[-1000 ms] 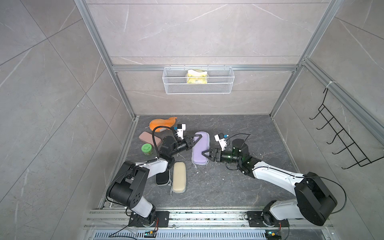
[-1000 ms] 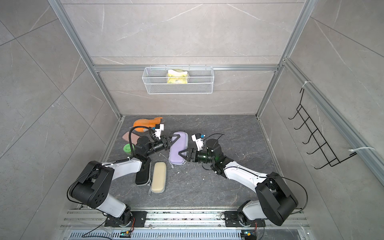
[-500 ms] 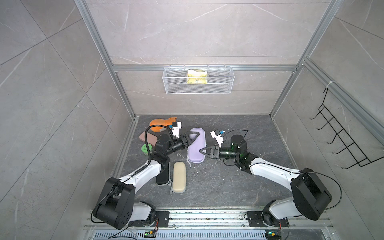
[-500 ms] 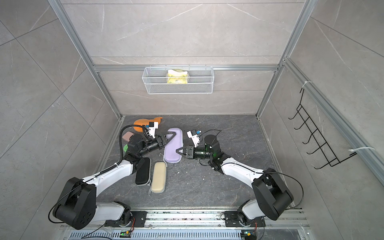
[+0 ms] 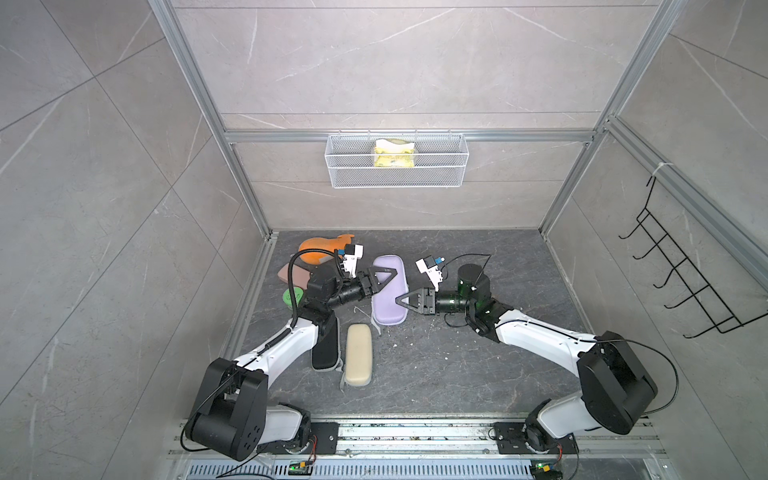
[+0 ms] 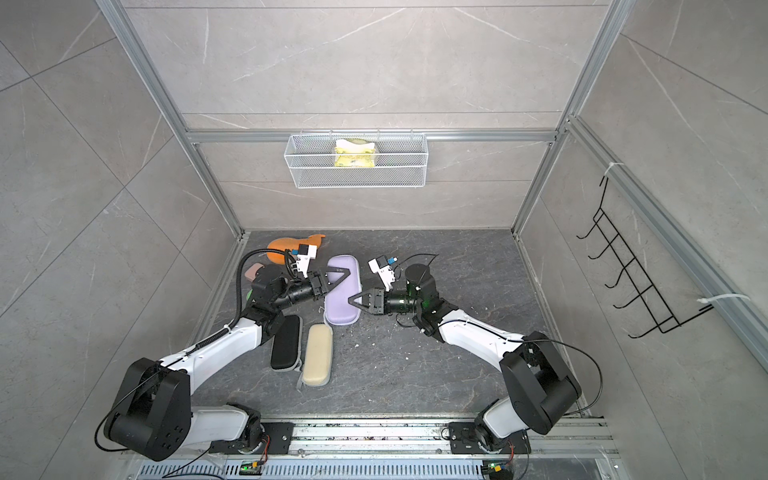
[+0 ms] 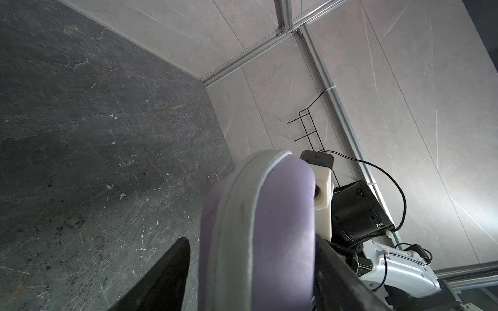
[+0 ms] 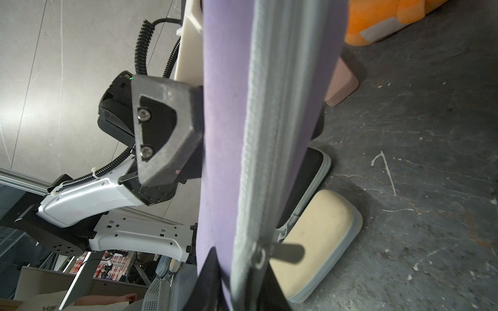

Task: Put umbrellas into zippered umbrella sleeves
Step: Adjust the umbrella sleeve.

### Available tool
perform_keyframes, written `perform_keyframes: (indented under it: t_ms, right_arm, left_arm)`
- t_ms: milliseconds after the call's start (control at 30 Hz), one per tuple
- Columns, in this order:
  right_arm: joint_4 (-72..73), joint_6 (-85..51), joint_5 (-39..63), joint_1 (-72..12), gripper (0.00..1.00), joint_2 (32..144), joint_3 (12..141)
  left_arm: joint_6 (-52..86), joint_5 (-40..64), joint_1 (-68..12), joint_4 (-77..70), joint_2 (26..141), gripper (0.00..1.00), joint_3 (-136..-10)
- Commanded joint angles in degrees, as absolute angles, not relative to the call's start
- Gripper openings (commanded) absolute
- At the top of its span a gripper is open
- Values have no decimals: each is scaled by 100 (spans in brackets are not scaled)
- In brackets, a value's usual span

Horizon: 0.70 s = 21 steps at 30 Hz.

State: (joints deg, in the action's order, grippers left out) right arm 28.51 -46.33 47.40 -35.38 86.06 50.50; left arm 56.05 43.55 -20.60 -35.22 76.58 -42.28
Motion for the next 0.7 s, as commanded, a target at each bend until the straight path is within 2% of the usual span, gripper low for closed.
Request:
perform_keyframes:
  t_ms: [0,200,367,467,533,600,667]
  right_arm:
    - [3340,-4538,4956,-3629,3,8426,5266]
    - [3394,-4557,5026,-3656,2,8401,5177]
    - [3498,-4707,5074,-3656,3,8490,5219]
    - [3437,-4730,4965,-3654,16,8491,5204]
    - [3386,-4696,4888,-3649,27,8448,5153]
    - [3289,-4597,4852,-3617,43,8351,5081]
    - [3171,-4463,4856,-3479,51,8177,4946]
  left_arm:
    - [5405,4564,-2021,-3680,7472,68,-4467]
    - [5670,4752,-2021,-4132,7640,61,-4421]
    - [5736,4854,-2022,-4296,7745,51,-4403]
    - [5787,4931,-2022,-4514,7799,36,-4395]
    - [5777,4996,-2020,-4627,7826,28,-4381]
    - [5718,5087,-2000,-4652,7864,23,-4401]
    - [5654,5213,-1938,-4646,7905,18,-4436]
